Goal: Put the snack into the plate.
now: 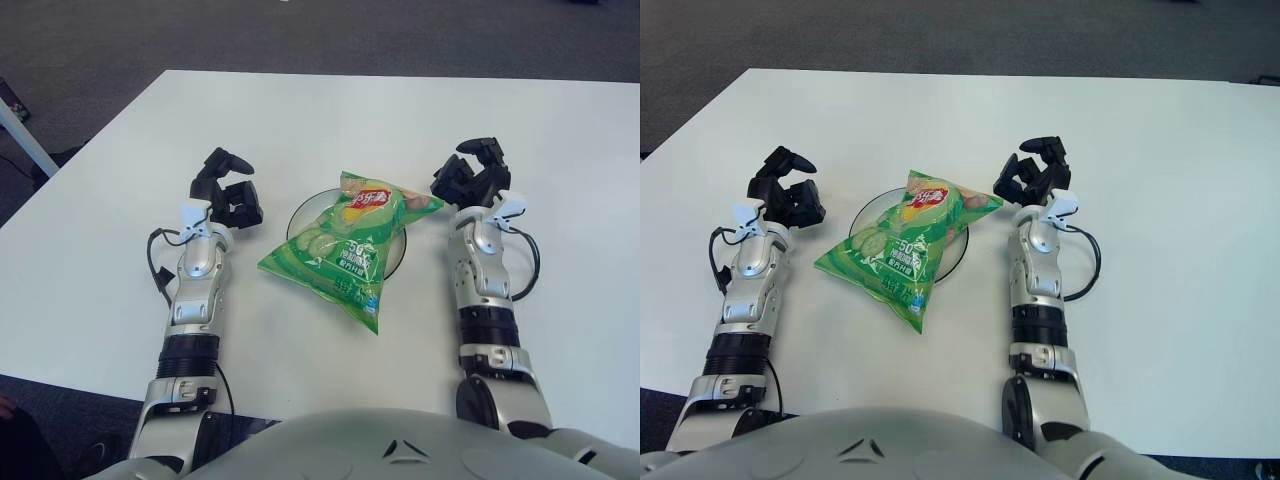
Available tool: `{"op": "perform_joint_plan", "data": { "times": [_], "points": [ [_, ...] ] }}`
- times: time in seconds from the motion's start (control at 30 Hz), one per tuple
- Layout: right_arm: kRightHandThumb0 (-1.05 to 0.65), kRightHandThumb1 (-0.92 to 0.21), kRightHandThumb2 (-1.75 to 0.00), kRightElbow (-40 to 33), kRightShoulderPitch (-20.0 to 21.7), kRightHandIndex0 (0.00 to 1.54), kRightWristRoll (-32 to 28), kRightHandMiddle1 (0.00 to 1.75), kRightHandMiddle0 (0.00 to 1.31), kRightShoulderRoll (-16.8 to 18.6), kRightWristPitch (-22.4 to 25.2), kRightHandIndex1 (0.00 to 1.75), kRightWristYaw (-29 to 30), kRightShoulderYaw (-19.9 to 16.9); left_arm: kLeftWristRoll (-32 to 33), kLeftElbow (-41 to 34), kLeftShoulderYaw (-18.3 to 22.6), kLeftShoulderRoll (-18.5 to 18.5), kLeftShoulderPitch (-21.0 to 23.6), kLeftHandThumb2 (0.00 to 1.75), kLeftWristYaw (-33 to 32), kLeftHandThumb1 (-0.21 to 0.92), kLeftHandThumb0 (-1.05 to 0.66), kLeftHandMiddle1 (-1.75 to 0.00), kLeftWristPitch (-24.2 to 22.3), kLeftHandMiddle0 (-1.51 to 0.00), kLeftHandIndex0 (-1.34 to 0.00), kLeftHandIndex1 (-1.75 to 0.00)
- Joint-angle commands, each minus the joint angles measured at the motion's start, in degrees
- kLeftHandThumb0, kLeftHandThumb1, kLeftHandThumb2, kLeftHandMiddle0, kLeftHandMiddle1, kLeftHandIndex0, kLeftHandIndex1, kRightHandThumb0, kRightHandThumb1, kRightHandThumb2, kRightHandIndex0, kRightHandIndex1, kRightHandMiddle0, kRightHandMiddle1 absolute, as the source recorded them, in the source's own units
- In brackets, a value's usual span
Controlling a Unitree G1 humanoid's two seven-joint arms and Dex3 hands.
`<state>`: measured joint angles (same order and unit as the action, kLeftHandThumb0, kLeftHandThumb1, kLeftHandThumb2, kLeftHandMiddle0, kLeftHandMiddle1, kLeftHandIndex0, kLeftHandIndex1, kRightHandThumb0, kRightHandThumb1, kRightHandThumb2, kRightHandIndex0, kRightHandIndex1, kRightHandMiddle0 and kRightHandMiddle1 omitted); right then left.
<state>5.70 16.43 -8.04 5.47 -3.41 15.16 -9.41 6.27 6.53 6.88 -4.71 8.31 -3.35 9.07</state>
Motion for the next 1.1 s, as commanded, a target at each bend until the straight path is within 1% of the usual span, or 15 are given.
{"op": "perform_joint_plan", "data": {
  "times": [0.0,0.13,0.2,0.27,0.3,0.33,0.4,0.43,0.5,0.6,0.67,0.8,0.9,1.07],
  "points": [
    [-0.01,-0.04,-1.64,-3.41,-6.27,0.83,0.44,1.75,0.57,1.25,2.98,1.75,-0.25,1.08,0.65,2.69,-0.07,2.12,-5.93,1.39,0.87,0.26,-0.50,-1.75,-0.56,-1.37,-0.66,-1.75],
    [-0.01,0.02,-1.71,-7.12,-9.99,0.87,1.13,1.75,0.62,1.84,4.80,1.75,-0.64,2.64,0.96,2.27,0.01,2.06,-6.16,1.39,1.38,0.26,-0.50,-1.75,-0.56,-1.37,-0.66,-1.75],
    [-0.01,0.02,-1.71,-8.37,-12.27,0.87,1.54,1.75,0.63,2.40,4.69,1.75,-0.85,3.63,1.17,1.82,0.03,2.10,-6.34,1.39,1.65,0.26,-0.50,-1.75,-0.67,-1.37,-0.66,-1.75],
    [-0.01,0.03,-1.72,-8.79,-13.59,0.87,1.67,1.75,0.64,2.66,4.38,1.75,-1.08,4.17,1.27,1.44,0.00,2.12,-6.47,1.39,1.78,0.26,-0.50,-1.75,-0.85,-1.37,-0.66,-1.75],
    [-0.01,0.03,-1.72,-8.68,-14.64,0.88,1.74,1.75,0.64,2.75,3.67,1.74,-1.49,4.61,1.34,1.20,-0.04,2.12,-6.56,1.39,1.88,0.26,-0.50,-1.75,-1.00,-1.36,-0.66,-1.75],
    [-0.19,-0.06,-1.61,-8.62,-15.40,1.04,1.79,1.75,0.65,2.79,3.16,1.75,-1.78,4.93,1.40,1.02,-0.05,2.13,-6.62,1.39,1.96,0.26,-0.50,-1.75,-1.12,-1.36,-0.66,-1.75],
    [-0.34,-0.15,-1.51,-8.16,-16.56,1.19,1.96,1.75,0.67,2.63,2.01,1.75,-2.49,5.55,1.48,0.57,-0.08,2.16,-6.78,1.39,2.13,0.26,-0.50,-1.75,-1.41,-1.36,-0.66,-1.75],
    [-0.40,-0.18,-1.48,-7.79,-17.05,1.24,2.19,1.75,0.67,2.42,1.30,1.75,-2.94,5.94,1.54,0.13,-0.08,2.11,-6.96,1.39,2.24,0.26,-0.50,-1.75,-1.63,-1.36,-0.66,-1.75],
    [-0.45,-0.21,-1.45,-6.58,-17.86,1.30,2.77,1.75,0.67,1.70,-0.47,1.75,-4.18,6.72,1.55,-0.73,-0.18,1.99,-7.32,1.39,2.42,0.26,-0.50,-1.75,-2.02,-1.36,-0.66,-1.75],
    [-0.49,-0.23,-1.43,-2.69,-17.90,1.34,3.39,1.75,0.68,-0.10,-4.66,1.75,-7.02,7.11,1.27,-1.64,-0.41,1.88,-7.68,1.39,2.50,0.26,-0.50,-1.75,-2.28,-1.35,-0.66,-1.75],
    [-0.50,-0.23,-1.42,-0.94,-17.59,1.36,3.48,1.75,0.68,-0.63,-6.39,1.75,-8.05,6.91,1.10,-1.98,-0.49,1.88,-7.81,1.38,2.44,0.27,-0.50,-1.75,-2.40,-1.35,-0.66,-1.75],
    [-0.51,-0.24,-1.42,6.23,-14.93,1.37,3.61,1.75,0.68,-2.95,-11.60,1.75,-10.91,5.53,0.64,-3.08,-0.71,1.94,-8.22,1.38,2.10,0.27,-0.50,-1.75,-2.74,-1.35,-0.65,-1.75],
    [-0.50,-0.26,-1.39,8.49,-14.12,1.38,4.11,1.75,0.66,-3.32,-13.98,1.75,-11.68,5.17,0.24,-3.78,-0.87,2.14,-8.44,1.38,1.79,0.27,-0.50,-1.75,-3.01,-1.35,-0.65,-1.75],
    [-0.50,-0.28,-1.37,10.51,-13.28,1.37,4.29,1.75,0.65,-3.32,-16.54,1.75,-12.18,4.56,-1.03,-5.42,-1.12,2.64,-9.10,1.38,0.79,0.27,-0.50,-1.75,-3.65,-1.34,-0.65,-1.75]
  ]
}}
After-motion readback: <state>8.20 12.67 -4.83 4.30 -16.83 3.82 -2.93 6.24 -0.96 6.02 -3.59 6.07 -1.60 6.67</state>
